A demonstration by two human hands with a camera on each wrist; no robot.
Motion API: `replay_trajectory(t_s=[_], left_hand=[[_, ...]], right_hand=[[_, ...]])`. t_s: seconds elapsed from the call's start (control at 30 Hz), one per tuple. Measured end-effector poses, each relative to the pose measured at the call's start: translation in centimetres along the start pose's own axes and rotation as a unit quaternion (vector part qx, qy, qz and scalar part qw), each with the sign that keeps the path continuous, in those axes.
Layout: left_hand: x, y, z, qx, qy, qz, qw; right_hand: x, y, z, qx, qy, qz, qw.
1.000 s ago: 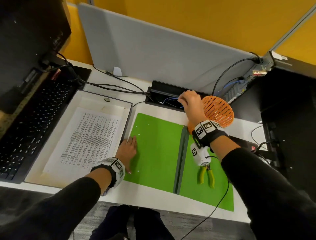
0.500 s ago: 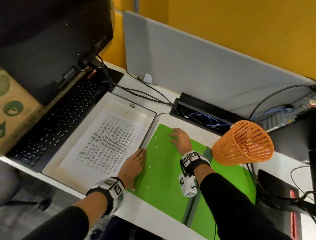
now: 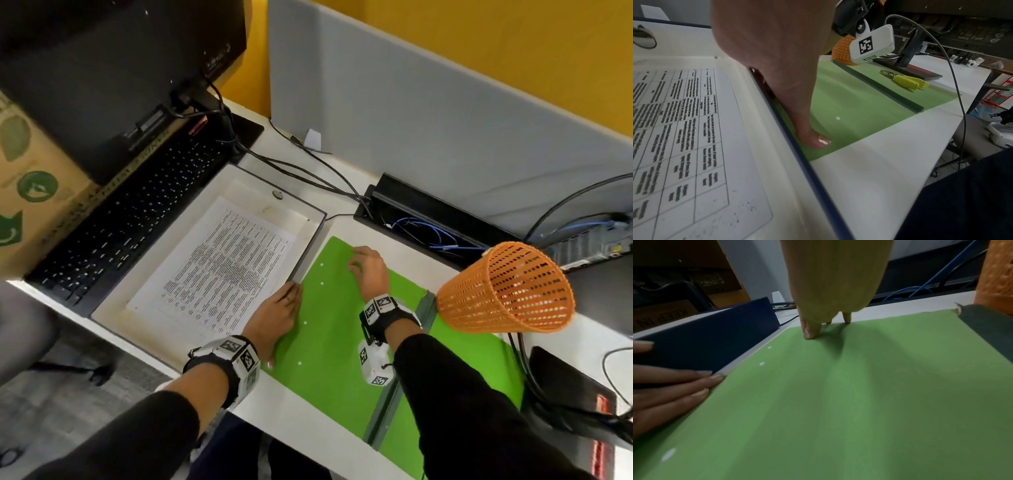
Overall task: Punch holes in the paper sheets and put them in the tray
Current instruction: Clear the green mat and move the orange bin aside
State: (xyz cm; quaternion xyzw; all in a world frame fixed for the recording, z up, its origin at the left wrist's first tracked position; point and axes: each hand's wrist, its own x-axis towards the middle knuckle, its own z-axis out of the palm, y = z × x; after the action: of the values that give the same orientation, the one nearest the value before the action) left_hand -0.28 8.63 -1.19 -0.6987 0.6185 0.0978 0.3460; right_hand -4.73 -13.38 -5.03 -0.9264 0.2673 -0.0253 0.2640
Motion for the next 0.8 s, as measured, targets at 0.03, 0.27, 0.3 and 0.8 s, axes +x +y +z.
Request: replay_trajectory(t_s=[0.03, 0.27, 0.3, 0.8], left_hand=[[0.1, 0.0, -0.1, 0.003, -0.001, 0.002, 1.0], [0.1, -0.2, -0.3, 0.006, -0.011, 0.004, 1.0], [0.2, -0.2, -0.3, 0.004, -0.011, 0.004, 1.0], [0.2, -0.1, -0.3, -0.022, -0.015, 0.004, 1.0]], right_hand=[[0.1, 0.0, 0.0, -0.012, -0.004, -0.005, 1.0], [0.3, 0.1, 1.0, -0.05, 0.001, -0.019, 0.999], [0.3, 0.1, 1.1, -0.055, 0.006, -0.017, 0.998], [-0.2, -0.4, 1.4, -0.211, -0.065, 0.002, 0.975]])
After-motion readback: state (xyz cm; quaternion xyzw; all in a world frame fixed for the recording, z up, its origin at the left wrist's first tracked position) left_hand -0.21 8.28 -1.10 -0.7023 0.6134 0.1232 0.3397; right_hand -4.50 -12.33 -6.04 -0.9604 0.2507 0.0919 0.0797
